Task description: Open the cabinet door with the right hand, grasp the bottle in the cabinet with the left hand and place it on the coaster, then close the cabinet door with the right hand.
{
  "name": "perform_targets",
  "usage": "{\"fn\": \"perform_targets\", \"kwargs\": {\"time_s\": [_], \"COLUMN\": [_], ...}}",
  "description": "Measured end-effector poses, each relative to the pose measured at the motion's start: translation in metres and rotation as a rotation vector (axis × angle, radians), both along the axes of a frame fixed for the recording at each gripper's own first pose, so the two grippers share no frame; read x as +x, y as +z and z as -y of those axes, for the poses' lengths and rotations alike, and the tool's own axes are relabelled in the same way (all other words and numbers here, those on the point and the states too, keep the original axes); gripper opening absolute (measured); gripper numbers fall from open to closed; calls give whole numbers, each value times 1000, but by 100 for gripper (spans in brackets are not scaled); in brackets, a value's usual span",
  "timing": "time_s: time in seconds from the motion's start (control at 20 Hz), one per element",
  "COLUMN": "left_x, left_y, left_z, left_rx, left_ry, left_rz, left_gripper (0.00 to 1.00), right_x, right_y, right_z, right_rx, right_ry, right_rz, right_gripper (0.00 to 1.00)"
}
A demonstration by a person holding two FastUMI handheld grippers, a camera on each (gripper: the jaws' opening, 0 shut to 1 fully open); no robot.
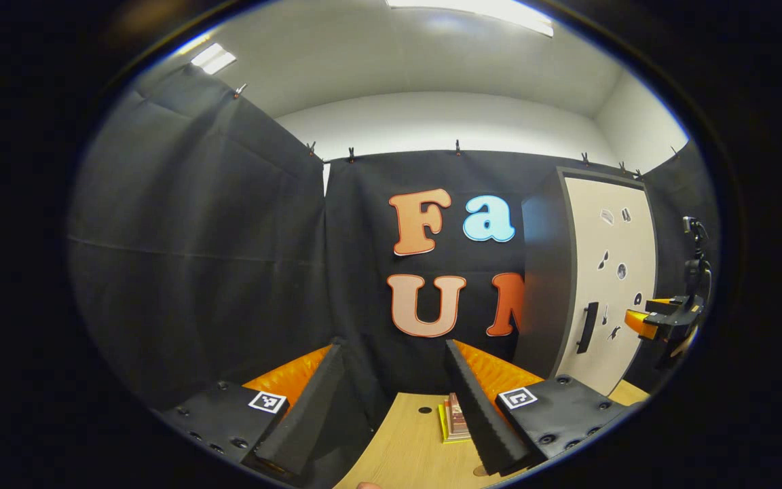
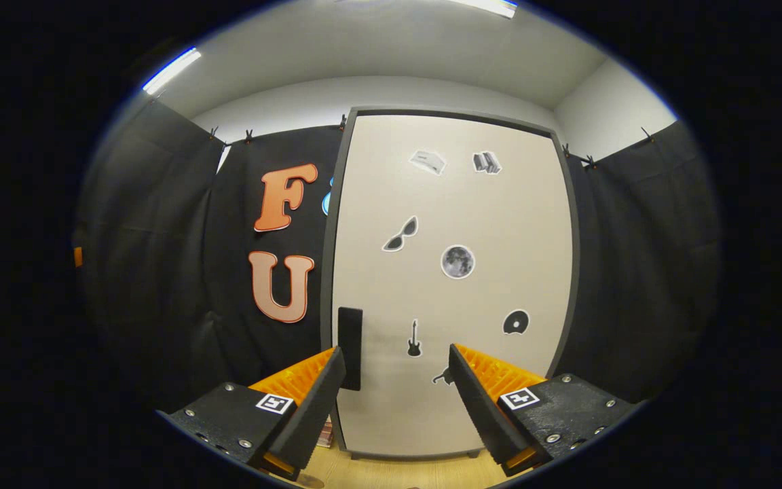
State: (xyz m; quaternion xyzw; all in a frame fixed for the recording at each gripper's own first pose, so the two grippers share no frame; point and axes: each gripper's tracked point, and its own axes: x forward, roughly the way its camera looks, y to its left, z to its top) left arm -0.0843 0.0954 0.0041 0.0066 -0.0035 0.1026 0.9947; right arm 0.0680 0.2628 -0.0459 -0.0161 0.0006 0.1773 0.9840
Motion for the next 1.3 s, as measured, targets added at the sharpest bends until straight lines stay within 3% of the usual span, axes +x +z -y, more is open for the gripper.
{"fn": "perform_targets", "kwargs": {"time_s": [0.35,0.65,0.95,1.1,1.3], "left_x": [-18,-33,-43,-43,-41], "left_y": [-11,-13,-14,-17,-18], "left_z": [-36,-55,-67,-66,-64], "left_rx": [13,16,22,16,8], "left_ry": [84,134,178,176,164], "left_rz": [-28,-26,-25,-30,-31], "left_gripper": [98,98,97,97,98], "right_x": [52,82,97,91,85], "right_y": [-37,-55,-58,-59,-59], "right_z": [-55,-77,-76,-79,-77], "right_rx": [-14,-4,34,39,44], "right_ry": [14,-1,-22,-3,16], "right_rz": [-68,-100,-120,-135,-141], "right_gripper": [95,86,59,37,31]}}
